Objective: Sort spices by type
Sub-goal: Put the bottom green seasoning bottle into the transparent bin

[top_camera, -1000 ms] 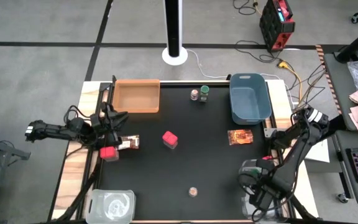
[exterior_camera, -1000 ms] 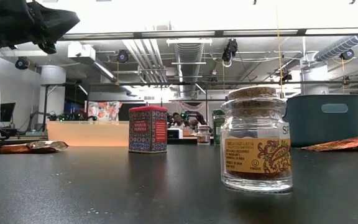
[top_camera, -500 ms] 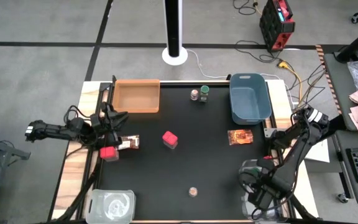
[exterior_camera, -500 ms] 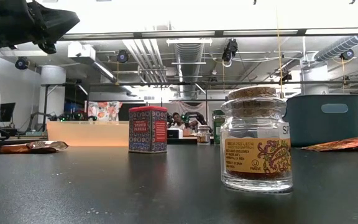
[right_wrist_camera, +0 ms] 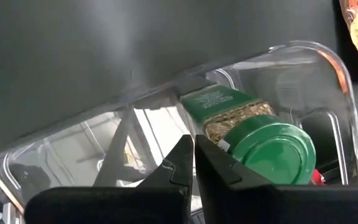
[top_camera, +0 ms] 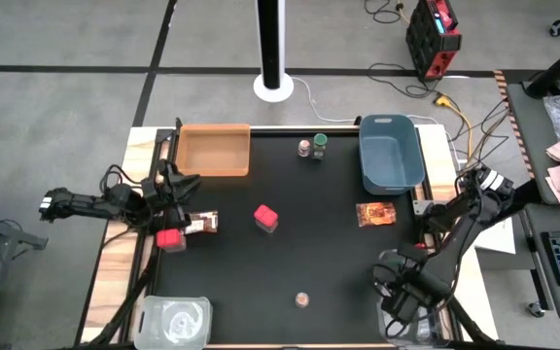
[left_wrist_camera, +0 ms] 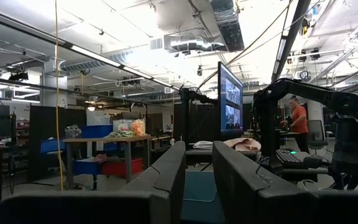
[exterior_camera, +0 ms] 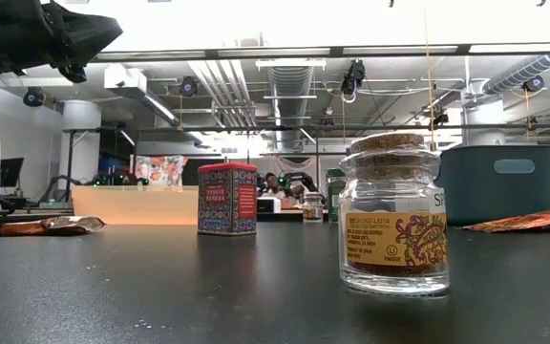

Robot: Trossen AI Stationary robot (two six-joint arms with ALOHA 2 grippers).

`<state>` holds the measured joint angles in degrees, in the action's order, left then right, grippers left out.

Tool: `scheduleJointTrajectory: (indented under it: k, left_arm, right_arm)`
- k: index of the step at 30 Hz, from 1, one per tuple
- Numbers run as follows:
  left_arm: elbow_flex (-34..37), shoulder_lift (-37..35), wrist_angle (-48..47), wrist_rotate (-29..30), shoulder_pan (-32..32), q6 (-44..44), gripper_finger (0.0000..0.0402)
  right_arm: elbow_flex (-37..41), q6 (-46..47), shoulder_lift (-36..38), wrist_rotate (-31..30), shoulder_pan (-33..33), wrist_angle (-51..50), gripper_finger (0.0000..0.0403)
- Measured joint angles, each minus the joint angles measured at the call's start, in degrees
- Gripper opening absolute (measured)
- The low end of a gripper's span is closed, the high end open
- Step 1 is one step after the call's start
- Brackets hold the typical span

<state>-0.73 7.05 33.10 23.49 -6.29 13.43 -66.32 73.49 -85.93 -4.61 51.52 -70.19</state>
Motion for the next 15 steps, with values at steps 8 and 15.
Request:
scheduleJointTrajectory:
  k: [8, 15]
  left_arm:
    - [0.0, 0.0, 0.0, 0.0, 0.0, 0.0, 0.0066]
    - [0.0, 0.0, 0.0, 0.0, 0.0, 0.0, 0.0066]
  right_arm:
    - [0.0, -0.7, 0.0, 3.1, 0.1, -0.1, 0.0009]
    - [0.0, 0.1, 0.0, 3.2, 0.1, -2.6, 0.0009]
